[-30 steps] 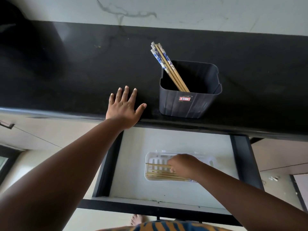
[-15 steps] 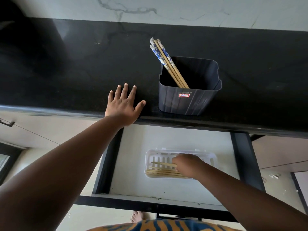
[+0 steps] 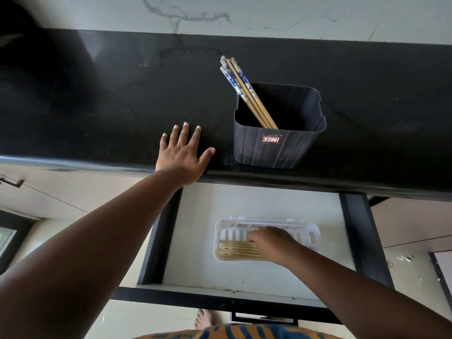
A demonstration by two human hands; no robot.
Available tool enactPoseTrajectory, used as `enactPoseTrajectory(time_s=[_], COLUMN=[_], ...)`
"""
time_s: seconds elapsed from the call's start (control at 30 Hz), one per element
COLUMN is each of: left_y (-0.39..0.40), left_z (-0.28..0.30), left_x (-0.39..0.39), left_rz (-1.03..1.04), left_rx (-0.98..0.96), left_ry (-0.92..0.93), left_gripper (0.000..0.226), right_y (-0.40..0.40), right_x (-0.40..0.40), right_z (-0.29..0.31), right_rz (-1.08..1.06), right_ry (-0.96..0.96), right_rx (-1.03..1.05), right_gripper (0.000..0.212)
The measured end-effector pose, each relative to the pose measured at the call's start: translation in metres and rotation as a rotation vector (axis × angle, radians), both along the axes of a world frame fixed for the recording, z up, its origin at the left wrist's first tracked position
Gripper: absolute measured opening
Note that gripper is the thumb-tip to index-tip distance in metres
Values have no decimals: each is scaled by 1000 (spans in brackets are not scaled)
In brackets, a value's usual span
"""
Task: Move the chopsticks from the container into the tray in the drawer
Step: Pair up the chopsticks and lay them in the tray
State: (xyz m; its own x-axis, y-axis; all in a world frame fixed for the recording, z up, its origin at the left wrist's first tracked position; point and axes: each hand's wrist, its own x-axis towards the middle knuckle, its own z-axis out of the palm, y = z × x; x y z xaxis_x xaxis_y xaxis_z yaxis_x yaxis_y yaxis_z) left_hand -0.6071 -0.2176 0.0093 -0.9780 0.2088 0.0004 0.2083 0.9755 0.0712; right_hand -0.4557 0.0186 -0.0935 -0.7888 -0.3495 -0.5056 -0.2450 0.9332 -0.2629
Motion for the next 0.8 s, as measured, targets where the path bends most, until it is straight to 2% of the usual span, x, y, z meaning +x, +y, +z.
enactPoseTrajectory(time_s=[0.2,0.37,0.43,0.53,0.63,0.73,0.8], left_y=[1,1,1,0,1,2,3], left_z=[0,-1,-1,0,1,2,3], left_x=[-1,-1,-1,-1,-1,-1,0], left_rz=[-4,-1,-1,2,3,4,-2], left_rx=[5,16,5,3,-8,-26,-29], left_ry=[11,16,14,3,-7,-16,-9], left_gripper=[78,77,78,80,81,80,79], right_y=[-9,-1,6,16,27,35,37], right_x=[9,6,0,-12,-24,-34,-44], right_z=[1,13,26,67,132,204,243], right_rz=[-3,-176,-260,-342,-369,-371,-427], right_ry=[53,51,13,-115,-196,-180,-118], right_rx=[-6,-127,-197,-282,-336,-438,-615], right_gripper=[24,33,30,23,18,14,10])
